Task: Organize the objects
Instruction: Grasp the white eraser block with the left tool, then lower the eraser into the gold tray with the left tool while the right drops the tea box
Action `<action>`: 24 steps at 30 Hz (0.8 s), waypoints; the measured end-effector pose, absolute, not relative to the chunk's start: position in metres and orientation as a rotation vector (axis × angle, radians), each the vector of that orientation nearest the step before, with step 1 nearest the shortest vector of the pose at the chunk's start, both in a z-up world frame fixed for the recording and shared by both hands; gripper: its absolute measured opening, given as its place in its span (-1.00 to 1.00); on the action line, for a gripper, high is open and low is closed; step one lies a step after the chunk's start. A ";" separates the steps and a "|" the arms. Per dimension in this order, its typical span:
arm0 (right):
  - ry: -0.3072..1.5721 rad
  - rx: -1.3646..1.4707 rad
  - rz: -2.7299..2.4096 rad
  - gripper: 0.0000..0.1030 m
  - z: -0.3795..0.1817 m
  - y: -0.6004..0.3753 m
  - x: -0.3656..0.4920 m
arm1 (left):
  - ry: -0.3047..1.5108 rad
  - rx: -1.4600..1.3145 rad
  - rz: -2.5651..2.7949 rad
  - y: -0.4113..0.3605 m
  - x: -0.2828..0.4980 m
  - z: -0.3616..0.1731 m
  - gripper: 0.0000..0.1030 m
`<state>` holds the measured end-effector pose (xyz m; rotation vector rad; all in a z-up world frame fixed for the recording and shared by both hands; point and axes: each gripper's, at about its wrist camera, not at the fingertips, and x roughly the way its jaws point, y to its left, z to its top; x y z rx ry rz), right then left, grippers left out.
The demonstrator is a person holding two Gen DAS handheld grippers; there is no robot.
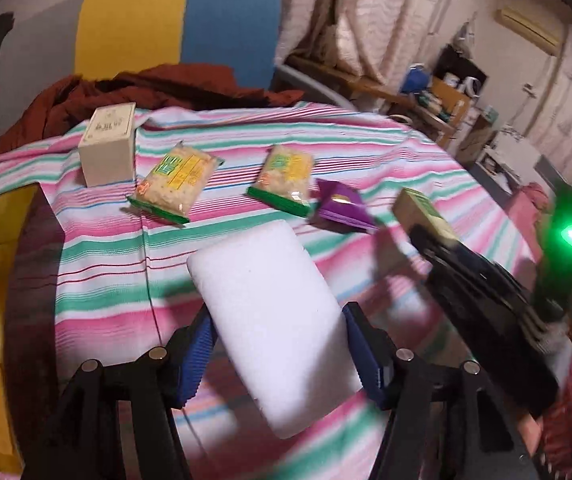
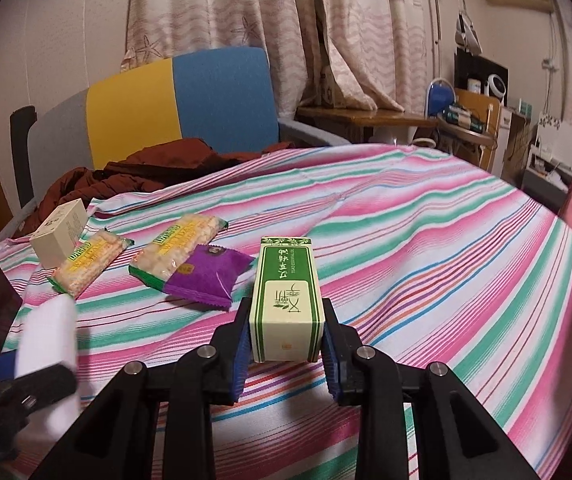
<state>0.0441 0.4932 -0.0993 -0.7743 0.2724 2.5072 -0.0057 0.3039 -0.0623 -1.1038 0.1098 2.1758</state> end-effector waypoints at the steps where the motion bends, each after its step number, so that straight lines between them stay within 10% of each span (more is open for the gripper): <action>1: 0.260 -0.770 2.510 -0.40 -0.098 0.491 0.044 | 0.111 -1.083 2.169 0.299 0.001 -0.059 0.24; 24: 0.416 -0.852 2.757 -0.40 -0.063 0.383 0.062 | -0.071 -0.994 2.244 0.152 0.042 -0.015 0.24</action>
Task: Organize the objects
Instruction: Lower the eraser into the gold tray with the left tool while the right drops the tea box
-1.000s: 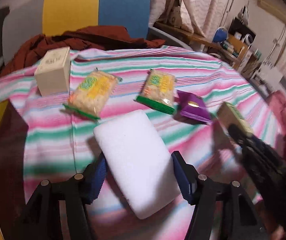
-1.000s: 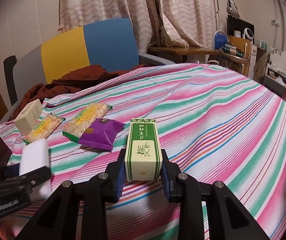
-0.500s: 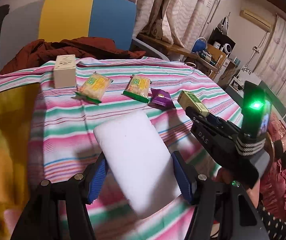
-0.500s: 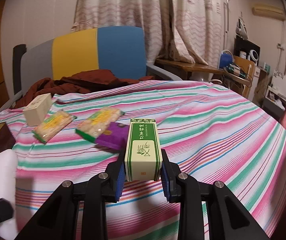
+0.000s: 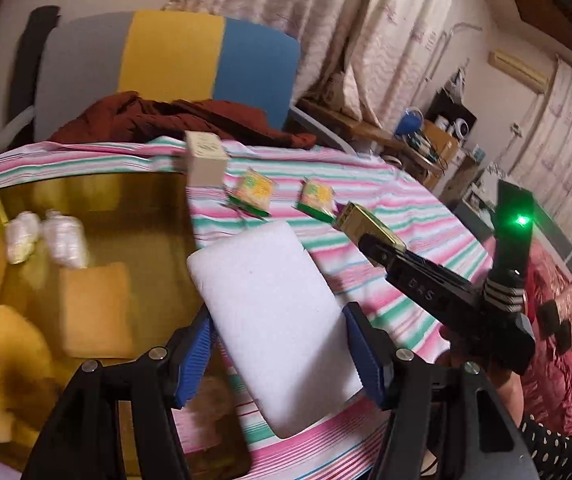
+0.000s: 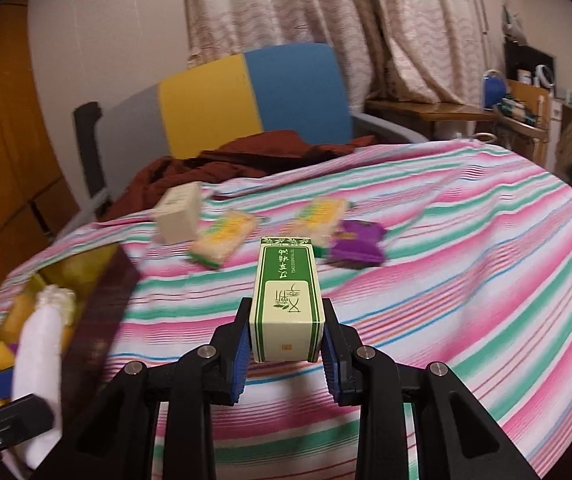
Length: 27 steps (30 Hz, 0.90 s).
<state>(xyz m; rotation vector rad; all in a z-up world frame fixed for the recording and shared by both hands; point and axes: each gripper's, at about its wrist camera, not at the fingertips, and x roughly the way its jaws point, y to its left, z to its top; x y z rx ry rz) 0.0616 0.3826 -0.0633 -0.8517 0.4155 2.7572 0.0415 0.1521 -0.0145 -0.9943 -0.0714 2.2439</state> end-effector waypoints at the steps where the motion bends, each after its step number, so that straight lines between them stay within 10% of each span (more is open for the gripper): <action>1: 0.419 -0.856 2.776 -0.40 -0.060 0.375 0.061 | -0.079 -0.992 2.255 0.146 0.041 -0.013 0.24; 27: 0.356 -1.130 2.988 -0.22 -0.052 0.224 0.006 | 0.046 -1.248 2.367 0.049 0.009 -0.059 0.31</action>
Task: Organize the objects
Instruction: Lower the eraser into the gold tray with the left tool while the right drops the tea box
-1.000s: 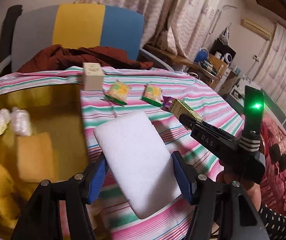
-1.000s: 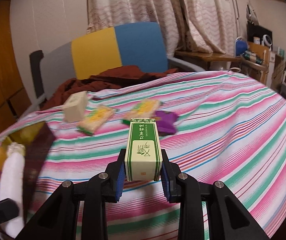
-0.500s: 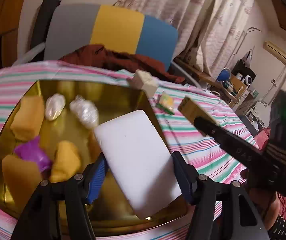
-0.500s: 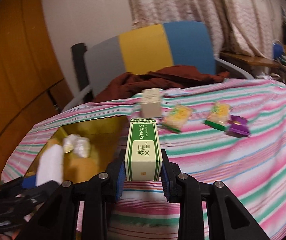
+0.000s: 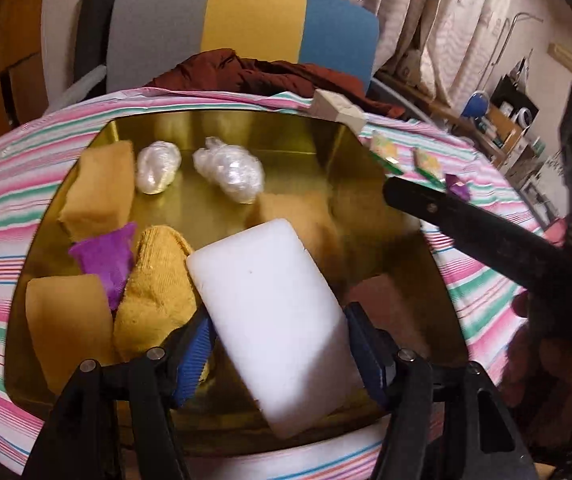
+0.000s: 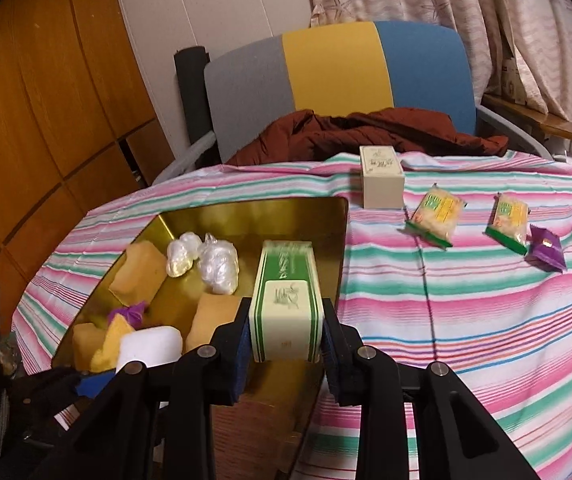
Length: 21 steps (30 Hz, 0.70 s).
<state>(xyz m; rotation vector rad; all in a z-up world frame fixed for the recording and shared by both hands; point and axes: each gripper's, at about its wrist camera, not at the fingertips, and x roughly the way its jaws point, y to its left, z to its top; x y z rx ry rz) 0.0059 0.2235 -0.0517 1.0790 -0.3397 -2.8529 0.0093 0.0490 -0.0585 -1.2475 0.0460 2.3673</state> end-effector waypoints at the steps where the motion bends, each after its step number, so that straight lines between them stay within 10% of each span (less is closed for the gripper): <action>1: -0.345 1.085 -2.856 0.04 -0.053 0.224 0.007 | 0.076 -1.280 2.363 0.050 0.005 -0.063 0.31; 21: -0.574 0.976 -2.913 0.33 -0.045 0.261 0.039 | -0.096 -1.222 2.406 0.033 0.022 -0.044 0.62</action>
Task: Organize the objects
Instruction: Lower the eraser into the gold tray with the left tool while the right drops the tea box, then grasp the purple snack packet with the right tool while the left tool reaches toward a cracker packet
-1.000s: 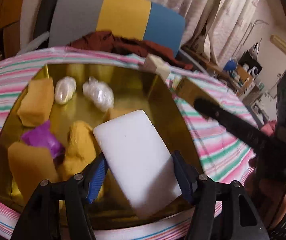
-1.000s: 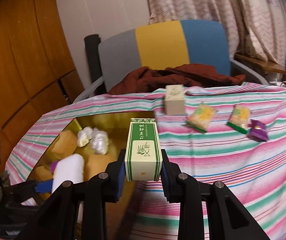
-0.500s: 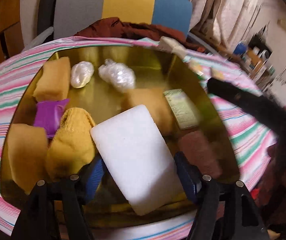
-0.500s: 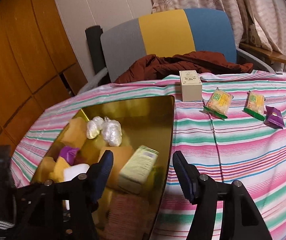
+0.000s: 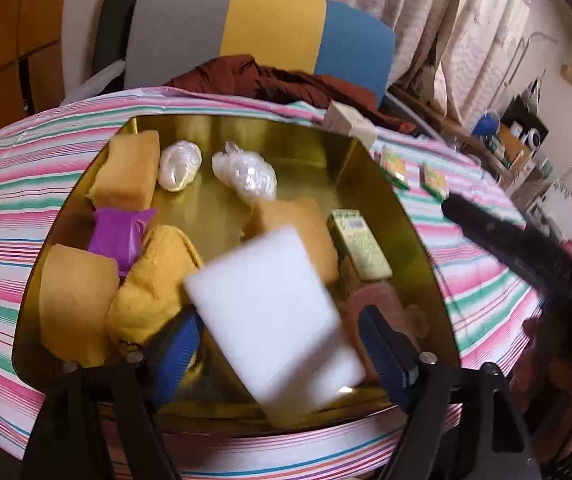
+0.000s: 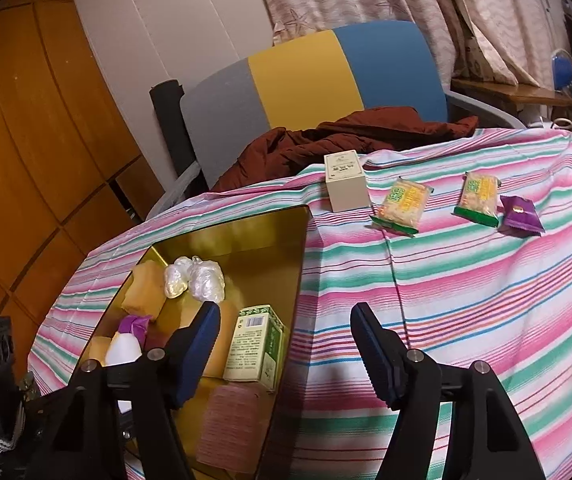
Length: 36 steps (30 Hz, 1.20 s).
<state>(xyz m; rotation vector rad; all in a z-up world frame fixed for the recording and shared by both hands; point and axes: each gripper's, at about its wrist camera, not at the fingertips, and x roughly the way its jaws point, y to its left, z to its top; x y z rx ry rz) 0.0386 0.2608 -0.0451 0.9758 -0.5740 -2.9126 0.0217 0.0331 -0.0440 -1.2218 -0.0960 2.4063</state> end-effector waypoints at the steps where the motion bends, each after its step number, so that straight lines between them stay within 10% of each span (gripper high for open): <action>1: -0.577 0.976 -2.913 0.33 -0.046 0.262 0.040 | -0.120 -1.210 2.396 0.032 0.021 -0.043 0.63; 36: -0.777 1.071 -3.074 0.41 -0.077 0.377 0.041 | -0.101 -1.125 2.218 0.116 0.023 -0.019 0.63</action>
